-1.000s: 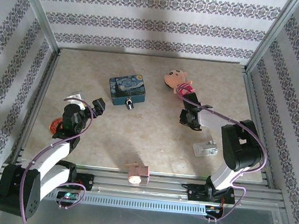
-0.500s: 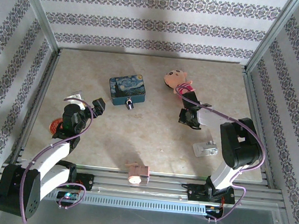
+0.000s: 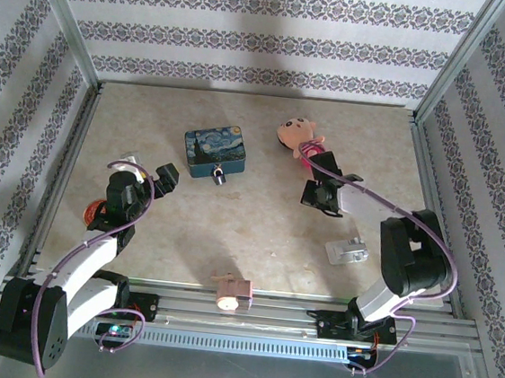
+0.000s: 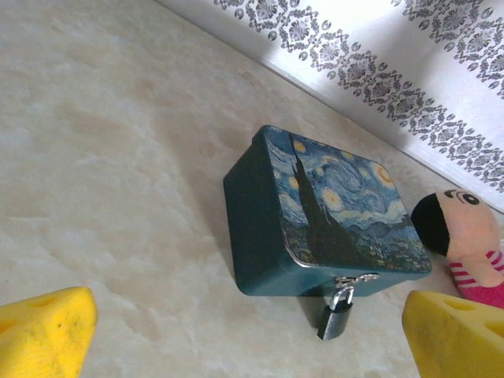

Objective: Unlock a padlock with a key

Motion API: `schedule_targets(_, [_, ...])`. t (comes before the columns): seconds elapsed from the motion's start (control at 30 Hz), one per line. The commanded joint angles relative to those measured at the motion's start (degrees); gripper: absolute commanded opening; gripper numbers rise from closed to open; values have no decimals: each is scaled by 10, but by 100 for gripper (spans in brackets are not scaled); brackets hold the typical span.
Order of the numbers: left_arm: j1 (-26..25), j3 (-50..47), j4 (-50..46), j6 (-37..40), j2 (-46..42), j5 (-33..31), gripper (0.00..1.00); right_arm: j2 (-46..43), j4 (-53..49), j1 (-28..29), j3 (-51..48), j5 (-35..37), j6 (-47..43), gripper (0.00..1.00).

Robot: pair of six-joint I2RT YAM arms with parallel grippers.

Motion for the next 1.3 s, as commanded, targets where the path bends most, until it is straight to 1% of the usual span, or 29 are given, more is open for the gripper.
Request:
schedule_targets(0.0, [-15,19,-14,-37,-3,28,99,-29,-36,12,25,-10,-10,0])
schedule_targets(0.17, [-38,20,15,-29,14,53,99,-47,-73,34,57,-12,-16,0])
schedule_targets(0.27, [-57,18,48,-1,31,70,99,-57,-100,49,81,-12,-20,0])
schedule_targets(0.37, [-86,10,102,43,53,79,99,-72,-118,64,101,-21,-22,0])
schedule_targets(0.5, [-140,-2,201,119,91,86,99,-98,-120,82,119,-51,-13,0])
schedule_targets(0.63, [-197,-1,305,208,152,106,100,-128,-110,96,130,-82,4,0])
schedule_targets(0.73, [-230,-4,416,267,217,128,94,-148,-89,101,136,-121,22,0])
schedule_targets(0.8, [-244,4,481,287,263,143,92,-160,-75,105,138,-140,33,0])
schedule_targets(0.87, [-250,19,533,285,309,161,91,-171,-66,111,141,-153,40,0])
schedule_targets(0.97, [-260,46,606,280,375,193,85,-185,-54,117,140,-170,50,0])
schedule_targets(1.03, [-271,72,614,294,408,209,80,-193,-50,122,139,-179,55,0])
schedule_targets(1.13, [-288,102,617,325,443,214,77,-203,-41,128,133,-183,62,0])
schedule_targets(1.27, [-307,131,617,349,459,214,76,-212,-37,132,128,-184,65,0])
